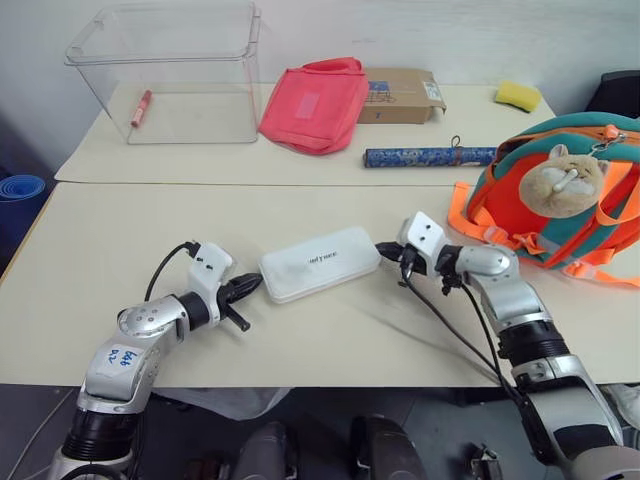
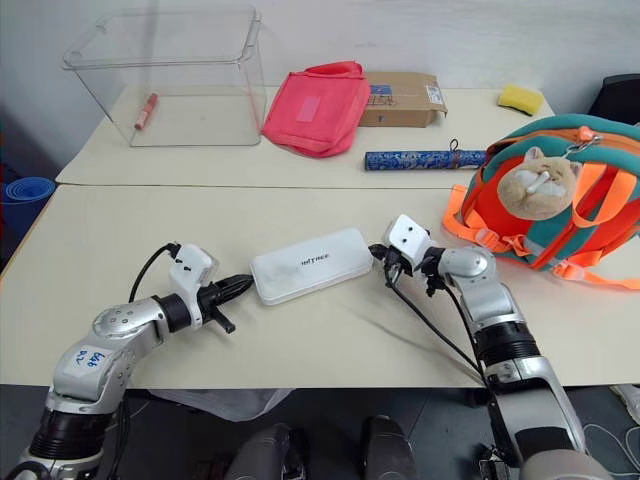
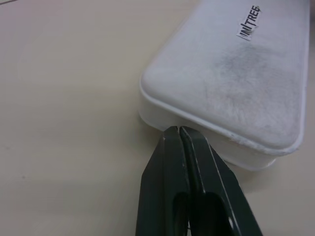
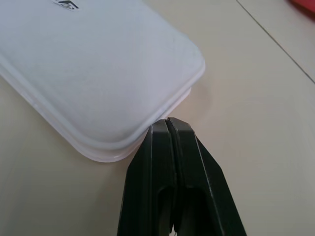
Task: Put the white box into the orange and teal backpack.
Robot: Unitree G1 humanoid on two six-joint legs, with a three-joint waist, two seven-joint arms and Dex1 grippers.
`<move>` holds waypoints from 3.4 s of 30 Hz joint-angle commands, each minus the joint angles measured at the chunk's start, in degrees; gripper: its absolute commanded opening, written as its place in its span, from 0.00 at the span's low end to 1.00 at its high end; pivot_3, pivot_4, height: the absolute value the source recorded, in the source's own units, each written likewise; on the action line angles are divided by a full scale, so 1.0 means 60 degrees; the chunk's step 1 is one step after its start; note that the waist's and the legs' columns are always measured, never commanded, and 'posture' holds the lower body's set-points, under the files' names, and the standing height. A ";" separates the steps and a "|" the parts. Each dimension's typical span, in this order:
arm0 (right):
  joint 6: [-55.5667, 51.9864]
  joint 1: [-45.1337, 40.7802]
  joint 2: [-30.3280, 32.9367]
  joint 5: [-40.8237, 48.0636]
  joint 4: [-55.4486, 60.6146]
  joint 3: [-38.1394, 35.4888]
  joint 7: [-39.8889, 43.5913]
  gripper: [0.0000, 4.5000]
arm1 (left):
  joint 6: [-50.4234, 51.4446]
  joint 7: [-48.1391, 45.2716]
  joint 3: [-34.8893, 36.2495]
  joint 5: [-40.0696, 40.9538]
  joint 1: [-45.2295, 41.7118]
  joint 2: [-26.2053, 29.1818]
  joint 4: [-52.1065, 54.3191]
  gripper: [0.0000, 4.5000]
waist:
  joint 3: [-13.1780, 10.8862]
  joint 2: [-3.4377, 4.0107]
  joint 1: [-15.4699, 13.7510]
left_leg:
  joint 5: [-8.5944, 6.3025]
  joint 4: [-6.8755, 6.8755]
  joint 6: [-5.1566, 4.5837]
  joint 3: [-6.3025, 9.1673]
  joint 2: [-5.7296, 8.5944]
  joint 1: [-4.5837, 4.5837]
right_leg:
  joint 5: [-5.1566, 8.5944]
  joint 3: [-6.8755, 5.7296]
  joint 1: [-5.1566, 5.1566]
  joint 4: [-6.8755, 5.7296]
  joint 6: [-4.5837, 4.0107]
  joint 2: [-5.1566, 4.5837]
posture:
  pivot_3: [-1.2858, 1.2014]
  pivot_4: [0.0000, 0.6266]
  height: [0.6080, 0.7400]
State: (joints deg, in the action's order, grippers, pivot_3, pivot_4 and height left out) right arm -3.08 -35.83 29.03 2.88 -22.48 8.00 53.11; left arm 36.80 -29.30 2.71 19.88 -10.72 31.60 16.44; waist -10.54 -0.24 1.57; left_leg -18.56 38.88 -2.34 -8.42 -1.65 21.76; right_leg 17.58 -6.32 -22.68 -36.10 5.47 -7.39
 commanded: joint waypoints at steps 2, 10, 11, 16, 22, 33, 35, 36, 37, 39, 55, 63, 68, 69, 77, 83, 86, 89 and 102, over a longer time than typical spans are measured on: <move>-0.0746 0.0802 0.0515 0.0753 0.2004 -0.0137 0.0919 0.00 | -0.0232 -0.0378 -0.0376 0.0009 -0.0333 -0.0151 0.0083 0.01 | 0.0000 0.0000 -0.0026 | -0.0001 -0.0005 0.0000 0.0003 0.0001 0.0001 | 0.0000 -0.0002 0.0000 0.0000 0.0000 -0.0001 | 0.52 0.24 1.00; -0.2931 0.3658 0.2365 0.1581 0.5489 -0.1252 0.1157 0.00 | 0.0002 -0.1121 -0.0791 0.0139 -0.0223 0.0109 0.0407 0.01 | 0.0000 -0.0001 -0.0076 | -0.0014 -0.0008 0.0000 0.0006 0.0002 0.0001 | 0.0000 -0.0003 0.0004 0.0022 0.0000 -0.0008 | 0.52 0.24 1.00; -0.3059 0.3836 0.2491 0.1584 0.5649 -0.1356 0.1065 0.00 | 0.0058 -0.1193 -0.0767 0.0191 -0.0199 0.0137 0.0447 0.01 | 0.0000 0.0000 -0.0074 | -0.0015 -0.0006 0.0001 0.0006 0.0001 0.0000 | 0.0000 -0.0003 0.0005 0.0020 0.0000 -0.0007 | 0.52 0.24 1.00; -0.3376 0.4751 0.3153 0.1634 0.5949 -0.2029 0.0914 0.00 | 0.2165 -0.1328 -0.0270 0.0955 -0.0235 0.0666 0.0561 0.05 | 0.0000 -0.0001 -0.0026 | -0.0017 -0.0009 0.0004 0.0005 -0.0003 -0.0002 | 0.0000 0.0001 0.0003 0.0020 0.0000 -0.0006 | 0.52 0.24 1.00; -0.2896 0.4729 0.3559 0.1448 0.5310 -0.2235 0.0839 0.00 | 0.6835 -0.2049 0.1092 0.3542 -0.1806 0.1211 -0.0668 0.42 | -0.0003 -0.0005 -0.0038 | -0.0015 -0.0006 0.0002 0.0006 -0.0003 -0.0006 | 0.0001 0.0000 0.0007 0.0020 0.0000 -0.0004 | 0.52 0.24 1.00; -0.1223 0.3526 0.3367 0.0646 0.3890 -0.1039 0.1276 0.00 | 0.9284 -0.0921 0.1417 0.4237 -0.5344 -0.0202 -0.5793 0.99 | -0.0012 -0.0020 -0.0246 | -0.0009 0.0019 0.0000 0.0000 0.0003 -0.0006 | 0.0002 0.0004 0.0010 0.0010 0.0004 0.0014 | 0.52 0.24 1.00; -0.1089 0.3315 0.3236 0.0551 0.3748 -0.0806 0.1249 0.00 | 0.9284 -0.0812 0.0819 0.4617 -0.5621 -0.0220 -0.6201 0.99 | -0.0012 -0.0021 -0.0247 | -0.0007 0.0021 0.0000 0.0001 0.0003 -0.0006 | 0.0002 0.0004 0.0011 0.0005 0.0004 0.0011 | 0.52 0.24 1.00; -0.1058 0.3244 0.3181 0.0520 0.3696 -0.0735 0.1233 0.00 | 0.9284 -0.0701 0.0689 0.4814 -0.5696 -0.0247 -0.6380 0.99 | -0.0012 -0.0020 -0.0248 | -0.0007 0.0022 0.0001 0.0001 0.0003 -0.0006 | 0.0002 0.0004 0.0011 0.0005 0.0004 0.0011 | 0.52 0.24 1.00; -0.1045 0.3169 0.3121 0.0497 0.3655 -0.0664 0.1223 0.00 | 0.9284 -0.0611 0.0610 0.5006 -0.5757 -0.0299 -0.6522 0.99 | -0.0012 -0.0020 -0.0239 | -0.0007 0.0022 0.0001 0.0001 0.0004 -0.0006 | 0.0002 0.0005 0.0011 0.0004 0.0004 0.0008 | 0.52 0.24 1.00; -0.1037 0.3043 0.2983 0.0491 0.3597 -0.0534 0.1209 0.00 | 0.9284 -0.0290 0.0483 0.5360 -0.5840 -0.0438 -0.6805 0.99 | -0.0012 -0.0020 -0.0238 | -0.0007 0.0022 0.0003 0.0001 0.0001 -0.0008 | 0.0002 0.0007 0.0011 0.0003 0.0004 0.0009 | 0.52 0.24 1.00; -0.1402 0.2744 0.2070 0.0144 0.3997 0.0005 0.0890 0.00 | 0.9284 0.1206 0.0725 0.6951 -0.5835 -0.1734 -0.6682 0.72 | -0.0008 -0.0026 -0.0232 | -0.0006 0.0027 0.0008 0.0001 0.0002 -0.0024 | 0.0002 0.0011 0.0025 -0.0002 0.0004 0.0012 | 0.52 0.24 1.00; -0.2866 0.5985 0.2267 0.2628 0.5387 -0.3628 0.0558 0.27 | 0.9133 0.1074 0.1921 0.7053 -0.5306 -0.1815 -0.5484 0.27 | -0.0012 -0.0033 -0.0462 | -0.0010 0.0022 0.0009 0.0017 0.0010 -0.0002 | 0.0001 -0.0002 0.0021 0.0020 0.0004 0.0009 | 0.52 0.24 1.00; -0.1551 0.7697 0.2056 0.2969 0.4632 -0.6526 -0.0189 0.64 | 0.5488 -0.1899 -0.0402 0.5021 -0.4190 -0.0240 -0.3373 0.27 | -0.0012 -0.0033 -0.0454 | -0.0014 0.0016 0.0018 -0.0001 0.0009 -0.0011 | 0.0001 0.0015 0.0021 0.0022 0.0006 0.0021 | 0.52 0.24 1.00; -0.1411 0.7865 0.2041 0.3121 0.4437 -0.6972 -0.0231 0.71 | 0.4423 -0.2718 -0.0575 0.4691 -0.4019 -0.0097 -0.3100 0.27 | -0.0011 -0.0032 -0.0439 | -0.0033 0.0015 0.0053 -0.0011 0.0004 -0.0018 | 0.0001 0.0023 0.0026 0.0030 0.0005 0.0041 | 0.52 0.24 1.00; -0.0424 0.7864 0.2912 0.3696 0.2428 -0.8682 0.0320 0.99 | 0.1050 -0.6325 -0.1130 0.3839 -0.3072 0.0431 -0.2014 0.27 | -0.0009 -0.0024 -0.0220 | -0.0009 -0.0089 0.0047 -0.0040 -0.0007 -0.0049 | 0.0005 0.0050 0.0014 0.0069 -0.0003 0.0040 | 0.52 0.24 1.00; -0.0331 0.5163 0.3612 0.3453 0.1015 -0.7178 0.0547 0.99 | 0.0748 -0.6449 -0.1456 0.3436 -0.2968 0.0285 -0.1936 0.27 | -0.0010 -0.0024 -0.0005 | 0.0009 -0.0099 0.0026 -0.0052 -0.0006 -0.0072 | 0.0005 0.0058 0.0022 0.0055 -0.0003 0.0029 | 0.52 0.24 1.00; -0.0298 0.3596 0.3529 0.3479 0.0234 -0.6404 0.0753 0.99 | 0.0786 -0.6379 -0.1241 0.3473 -0.2954 0.0333 -0.1959 0.27 | -0.0012 -0.0021 -0.0005 | 0.0020 -0.0104 0.0031 -0.0042 -0.0007 -0.0070 | 0.0005 0.0049 0.0019 0.0049 -0.0003 0.0029 | 0.52 0.24 1.00; -0.0273 0.2404 0.3278 0.3450 -0.0227 -0.5693 0.0887 0.91 | 0.0915 -0.6391 -0.0913 0.3616 -0.2889 0.0552 -0.1947 0.27 | -0.0016 -0.0014 -0.0004 | 0.0031 -0.0103 0.0026 -0.0041 -0.0005 -0.0062 | 0.0005 0.0047 0.0013 0.0046 -0.0003 0.0028 | 0.52 0.24 1.00; -0.1935 0.2456 0.1474 0.4991 0.3661 -0.4231 0.0670 0.00 | 0.1254 -0.6105 0.1004 0.4653 -0.1743 0.0793 -0.1600 0.27 | -0.0018 -0.0011 0.0047 | 0.0049 -0.0106 0.0027 -0.0018 0.0000 -0.0050 | 0.0003 0.0030 0.0012 0.0037 0.0000 0.0010 | 0.52 0.24 1.00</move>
State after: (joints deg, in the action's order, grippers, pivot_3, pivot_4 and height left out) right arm -11.69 -21.05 38.38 28.83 -7.95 -18.11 57.74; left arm 44.43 -65.87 5.80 45.64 -21.65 35.27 5.78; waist -10.64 -0.31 1.85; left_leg -18.25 38.20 -2.15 -8.53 -1.66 21.47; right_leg 17.60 -6.14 -22.64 -35.87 5.47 -7.32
